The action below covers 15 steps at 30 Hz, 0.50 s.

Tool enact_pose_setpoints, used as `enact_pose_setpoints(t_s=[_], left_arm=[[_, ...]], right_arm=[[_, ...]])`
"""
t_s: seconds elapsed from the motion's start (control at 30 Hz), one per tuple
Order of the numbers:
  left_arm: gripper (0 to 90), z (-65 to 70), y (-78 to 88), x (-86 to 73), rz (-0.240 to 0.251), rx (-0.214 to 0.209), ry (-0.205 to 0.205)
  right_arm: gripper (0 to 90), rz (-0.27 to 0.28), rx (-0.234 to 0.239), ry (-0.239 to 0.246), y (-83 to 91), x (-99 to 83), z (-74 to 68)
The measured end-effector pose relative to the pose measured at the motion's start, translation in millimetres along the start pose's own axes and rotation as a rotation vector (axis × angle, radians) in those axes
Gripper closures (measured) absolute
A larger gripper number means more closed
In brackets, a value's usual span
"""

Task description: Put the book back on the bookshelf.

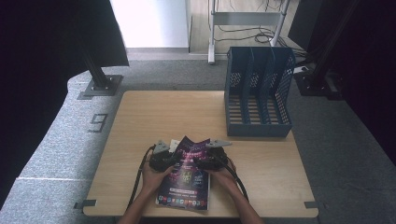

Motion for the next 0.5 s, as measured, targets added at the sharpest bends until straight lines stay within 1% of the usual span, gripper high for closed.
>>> enact_pose_setpoints(t_s=[0.23, 0.4, 0.5], left_arm=[[84.0, -0.1, 0.6, 0.1, 0.003, -0.001, 0.002], [84.0, 0.4, 1.4, 0.4, 0.012, -0.003, 0.001], [84.1, 1.7, 2.8, 0.9, 0.021, -0.006, -0.012]], right_arm=[[33.8, -0.003, -0.004, -0.010, -2.0, 0.7, 4.4], [35.7, -0.007, 0.011, -0.016, -4.0, -0.3, 7.9], [37.6, -0.006, 0.014, -0.021, -4.6, 0.0, 8.7]])
Point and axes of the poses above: each handheld gripper's, and its own axes: y roughly backward along the jaws, x roughly out of its top, z roughly to its right, the point moved 3 cm from there along -y, roughly forward along the jaws, and after that the axes turned 13 degrees about -z, right-handed, at the moved point
